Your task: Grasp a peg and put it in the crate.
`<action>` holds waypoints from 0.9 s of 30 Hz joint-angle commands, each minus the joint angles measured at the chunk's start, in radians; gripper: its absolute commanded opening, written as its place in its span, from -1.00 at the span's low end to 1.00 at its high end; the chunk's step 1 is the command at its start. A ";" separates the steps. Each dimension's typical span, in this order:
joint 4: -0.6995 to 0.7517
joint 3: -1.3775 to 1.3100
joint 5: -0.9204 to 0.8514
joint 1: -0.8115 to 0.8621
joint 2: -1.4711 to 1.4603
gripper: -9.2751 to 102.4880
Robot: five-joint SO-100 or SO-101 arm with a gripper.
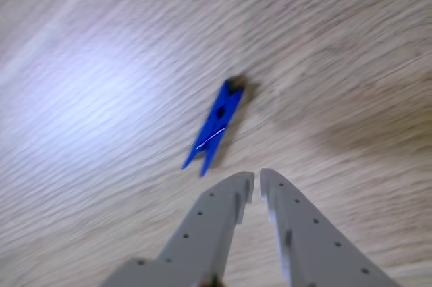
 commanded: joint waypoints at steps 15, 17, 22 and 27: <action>0.037 -0.207 -0.008 0.077 -0.046 -0.53; 0.035 -0.207 -0.009 0.091 -0.069 -0.52; 0.035 -0.207 -0.002 0.081 -0.097 -0.52; 0.035 -0.207 0.006 0.051 -0.109 -0.52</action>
